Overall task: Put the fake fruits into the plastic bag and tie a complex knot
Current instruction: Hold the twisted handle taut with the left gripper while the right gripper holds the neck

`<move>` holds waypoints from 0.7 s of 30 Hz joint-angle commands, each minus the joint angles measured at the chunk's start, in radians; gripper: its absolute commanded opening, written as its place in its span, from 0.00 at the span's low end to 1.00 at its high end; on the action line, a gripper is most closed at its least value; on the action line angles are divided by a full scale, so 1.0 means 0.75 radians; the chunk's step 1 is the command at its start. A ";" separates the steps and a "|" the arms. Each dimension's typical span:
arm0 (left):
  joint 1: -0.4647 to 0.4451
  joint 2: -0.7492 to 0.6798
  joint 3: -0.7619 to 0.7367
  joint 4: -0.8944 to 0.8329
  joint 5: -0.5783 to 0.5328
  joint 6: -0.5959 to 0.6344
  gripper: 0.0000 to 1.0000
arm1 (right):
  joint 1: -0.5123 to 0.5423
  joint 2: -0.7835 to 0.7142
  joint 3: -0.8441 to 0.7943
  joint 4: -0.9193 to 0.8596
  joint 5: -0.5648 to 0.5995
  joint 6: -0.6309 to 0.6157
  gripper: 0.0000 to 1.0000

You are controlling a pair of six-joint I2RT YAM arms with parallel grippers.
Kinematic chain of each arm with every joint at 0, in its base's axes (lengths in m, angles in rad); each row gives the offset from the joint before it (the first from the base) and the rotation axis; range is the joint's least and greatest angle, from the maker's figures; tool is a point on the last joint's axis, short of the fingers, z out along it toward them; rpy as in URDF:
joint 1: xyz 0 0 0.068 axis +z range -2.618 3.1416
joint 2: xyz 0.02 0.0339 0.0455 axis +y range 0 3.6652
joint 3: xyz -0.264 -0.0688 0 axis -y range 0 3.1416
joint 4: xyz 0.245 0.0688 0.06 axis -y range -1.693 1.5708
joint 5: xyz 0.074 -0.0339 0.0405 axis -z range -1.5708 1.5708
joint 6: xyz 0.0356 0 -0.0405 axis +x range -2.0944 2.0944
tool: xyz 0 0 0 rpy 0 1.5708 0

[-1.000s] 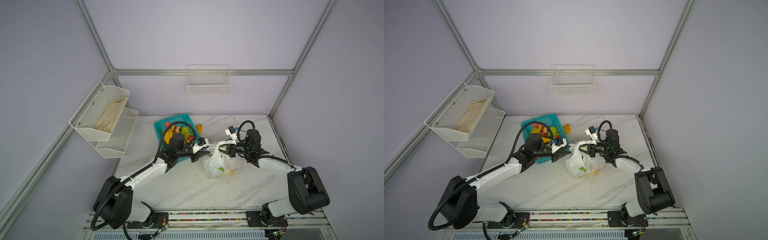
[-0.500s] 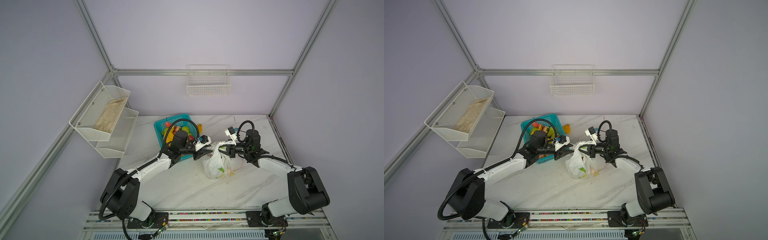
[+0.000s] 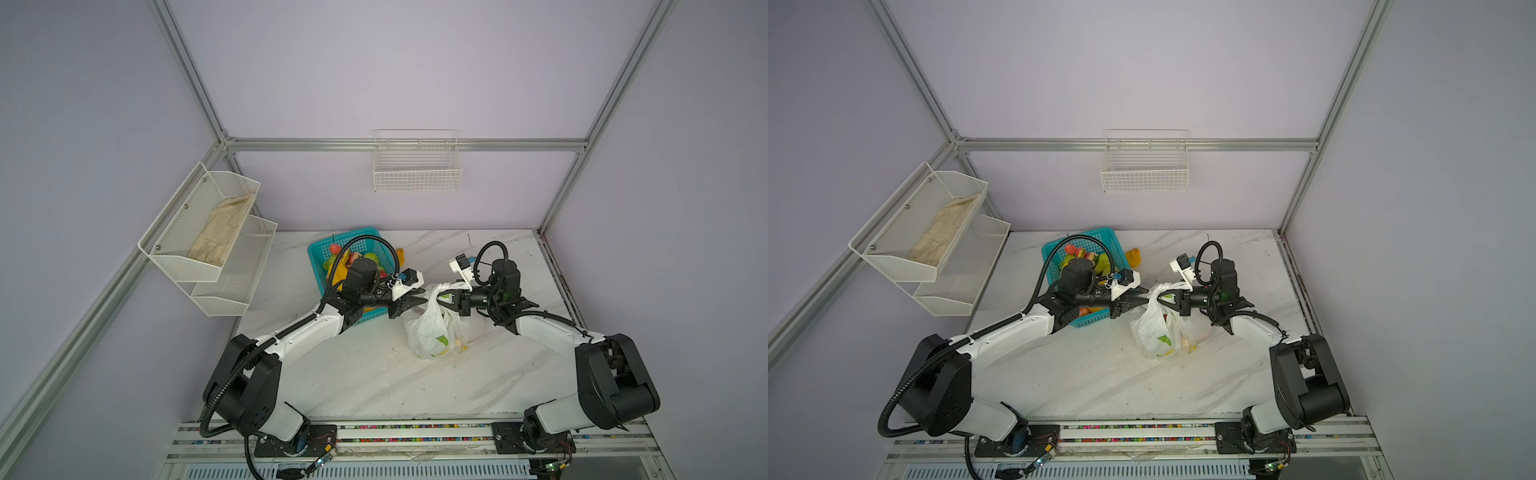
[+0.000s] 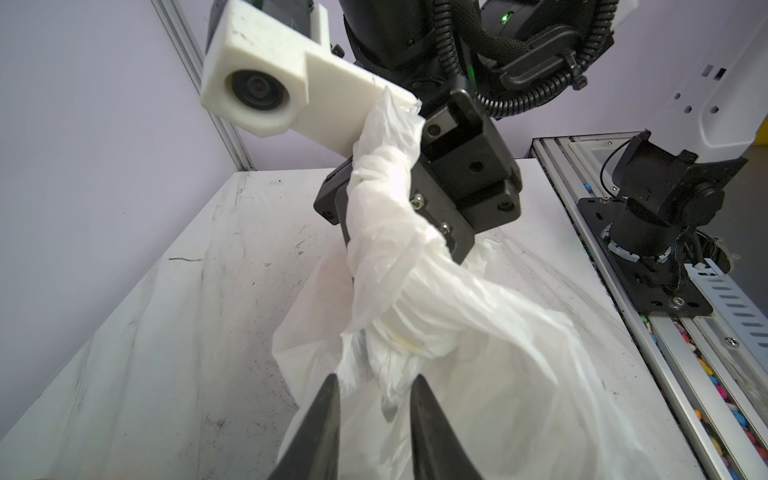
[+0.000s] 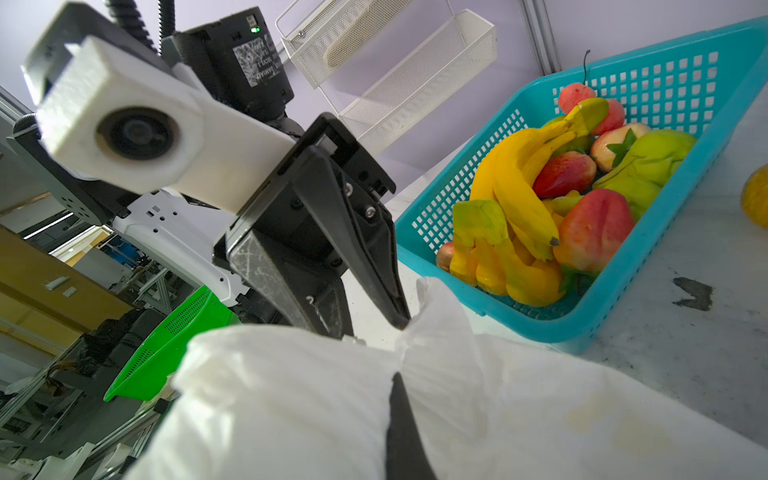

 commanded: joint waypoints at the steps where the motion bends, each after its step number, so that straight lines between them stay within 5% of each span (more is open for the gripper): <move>1: 0.004 0.002 0.129 0.003 0.042 0.009 0.25 | -0.002 -0.036 0.041 -0.008 -0.010 -0.038 0.00; 16: 0.002 0.000 0.122 0.019 0.034 0.000 0.00 | -0.002 -0.039 0.041 -0.006 0.002 -0.035 0.00; 21: 0.003 -0.037 0.072 0.073 0.005 -0.030 0.00 | -0.004 -0.046 0.037 -0.009 0.045 -0.035 0.00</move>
